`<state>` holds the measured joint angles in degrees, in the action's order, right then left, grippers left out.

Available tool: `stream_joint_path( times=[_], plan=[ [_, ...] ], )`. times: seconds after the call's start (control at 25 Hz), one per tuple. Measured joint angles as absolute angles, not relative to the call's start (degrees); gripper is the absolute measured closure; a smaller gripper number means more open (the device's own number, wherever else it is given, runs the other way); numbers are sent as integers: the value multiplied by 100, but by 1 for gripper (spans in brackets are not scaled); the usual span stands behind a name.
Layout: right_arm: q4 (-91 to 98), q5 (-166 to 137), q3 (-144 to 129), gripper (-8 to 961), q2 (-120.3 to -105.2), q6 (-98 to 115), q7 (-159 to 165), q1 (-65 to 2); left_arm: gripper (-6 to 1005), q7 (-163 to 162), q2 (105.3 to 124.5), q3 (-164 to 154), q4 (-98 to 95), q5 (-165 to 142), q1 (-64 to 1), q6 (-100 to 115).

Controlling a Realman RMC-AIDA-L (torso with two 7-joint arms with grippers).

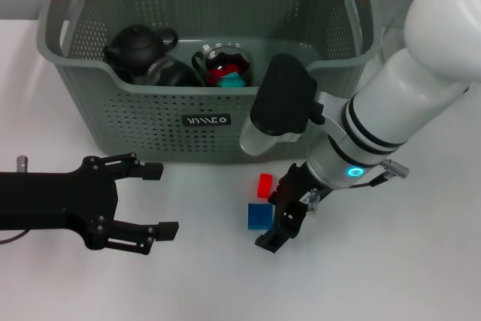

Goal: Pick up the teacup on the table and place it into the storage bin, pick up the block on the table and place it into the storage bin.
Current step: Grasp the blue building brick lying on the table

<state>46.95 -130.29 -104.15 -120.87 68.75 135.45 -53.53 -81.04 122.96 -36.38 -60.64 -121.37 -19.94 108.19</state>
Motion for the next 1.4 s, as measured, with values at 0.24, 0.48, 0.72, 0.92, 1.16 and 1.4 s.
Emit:
stream_joint_path(
  times=[0.24, 0.48, 0.72, 0.92, 1.16, 1.4],
  plan=[
    [4689, -12968, -10524, 134, -12099, 6733, 13508, -5364, 36, -8102, 12296, -3639, -6064, -12137, -2003, 10819],
    [4679, -12889, -10674, 143, -12102, 6594, 13450, -5363, 37, -8092, 12305, -3639, -6064, -12137, -2004, 10819],
    [4678, -12885, -10772, 152, -12103, 6503, 13445, -5361, 37, -8084, 12305, -3639, -6046, -12137, -2004, 10809],
    [4663, -12884, -10790, 160, -12110, 6480, 13397, -5370, 37, -8085, 12293, -3639, -5948, -12137, -2024, 10787],
    [4615, -12884, -10802, 169, -12120, 6471, 13398, -5403, 36, -8086, 12286, -3639, -5936, -12138, -2030, 10783],
    [4614, -12885, -10805, 434, -12121, 6418, 13404, -5411, 36, -8086, 12287, -3639, -5932, -12137, -2030, 10784]
  ],
)
